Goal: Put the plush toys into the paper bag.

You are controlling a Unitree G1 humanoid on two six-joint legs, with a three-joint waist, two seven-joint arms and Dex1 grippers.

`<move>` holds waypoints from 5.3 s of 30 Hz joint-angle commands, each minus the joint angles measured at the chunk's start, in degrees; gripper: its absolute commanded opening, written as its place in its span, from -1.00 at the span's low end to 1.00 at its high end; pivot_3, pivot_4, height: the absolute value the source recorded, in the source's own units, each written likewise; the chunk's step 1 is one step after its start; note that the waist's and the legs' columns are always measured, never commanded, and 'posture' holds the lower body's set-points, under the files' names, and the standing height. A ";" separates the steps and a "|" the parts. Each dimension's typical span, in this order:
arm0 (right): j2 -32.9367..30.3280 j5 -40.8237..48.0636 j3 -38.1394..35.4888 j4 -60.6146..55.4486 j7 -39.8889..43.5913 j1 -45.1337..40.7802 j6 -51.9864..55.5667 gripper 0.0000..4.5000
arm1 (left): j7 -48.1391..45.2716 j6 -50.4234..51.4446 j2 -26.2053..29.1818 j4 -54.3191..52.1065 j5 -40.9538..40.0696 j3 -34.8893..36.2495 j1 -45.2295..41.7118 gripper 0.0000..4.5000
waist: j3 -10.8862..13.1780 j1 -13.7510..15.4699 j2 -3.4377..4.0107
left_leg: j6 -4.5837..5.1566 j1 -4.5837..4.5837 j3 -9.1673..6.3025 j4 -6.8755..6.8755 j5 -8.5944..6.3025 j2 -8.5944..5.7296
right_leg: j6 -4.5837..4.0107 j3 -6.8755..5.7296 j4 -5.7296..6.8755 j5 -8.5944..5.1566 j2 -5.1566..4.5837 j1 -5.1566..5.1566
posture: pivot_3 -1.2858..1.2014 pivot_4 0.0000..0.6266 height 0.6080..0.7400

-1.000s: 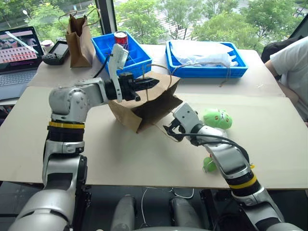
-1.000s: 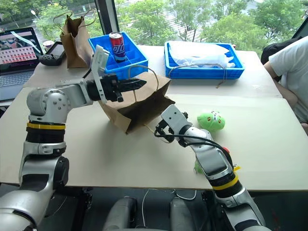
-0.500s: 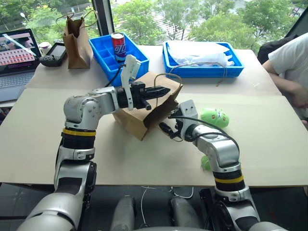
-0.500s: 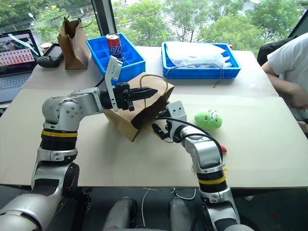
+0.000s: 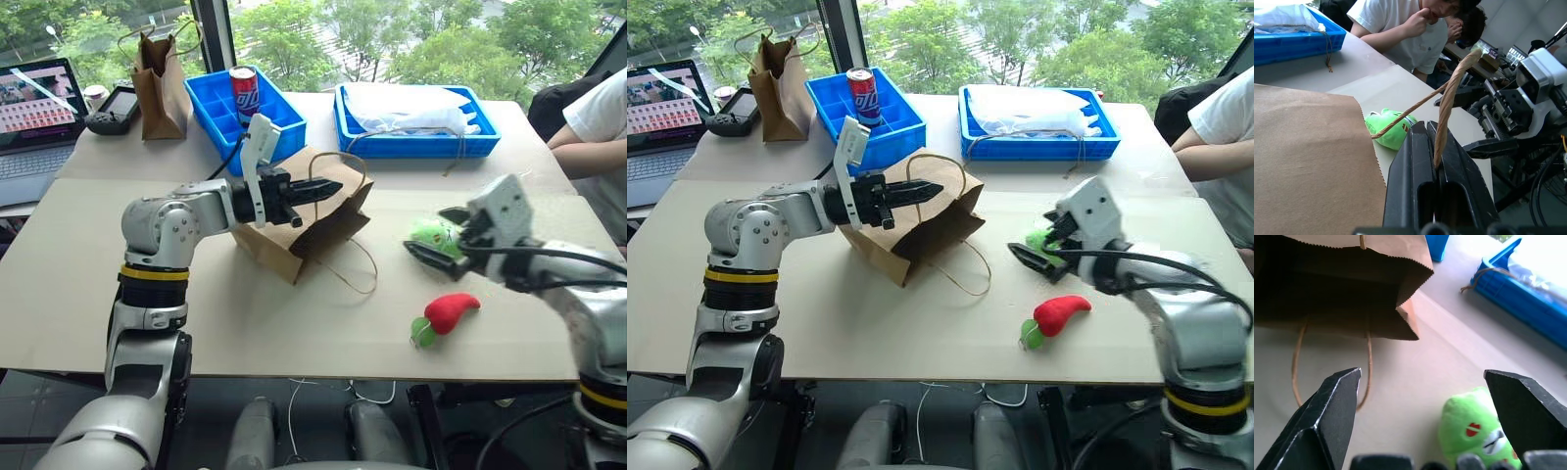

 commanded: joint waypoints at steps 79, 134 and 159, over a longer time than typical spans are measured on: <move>17.41 -13.52 15.48 41.83 -12.93 -17.30 -10.12 0.22 | -0.95 1.17 0.47 -1.90 -2.22 0.86 -3.87 -1.00 | 0.01 -0.52 0.04 | -0.01 0.03 -0.04 0.01 0.08 -0.04 | -0.05 0.08 0.18 0.03 0.02 -0.08 | 0.03 -0.52 0.89; 4.39 1.44 17.18 2.42 2.00 -9.49 -0.61 0.99 | -3.01 -0.56 0.86 4.38 0.76 -0.62 -8.36 -1.00 | 0.06 -0.43 0.11 | -0.01 0.01 -0.09 -0.02 0.08 0.00 | -0.04 0.03 0.12 0.01 0.06 -0.07 | 0.03 -0.52 0.89; 14.00 8.85 13.50 1.81 -0.84 -11.76 -2.82 -0.98 | -5.28 -5.12 0.55 4.79 2.11 -0.46 -9.74 -1.00 | 0.07 -0.29 0.11 | -0.01 0.01 -0.11 0.01 0.11 -0.03 | -0.05 0.06 0.18 0.02 0.05 -0.09 | 0.03 -0.52 0.89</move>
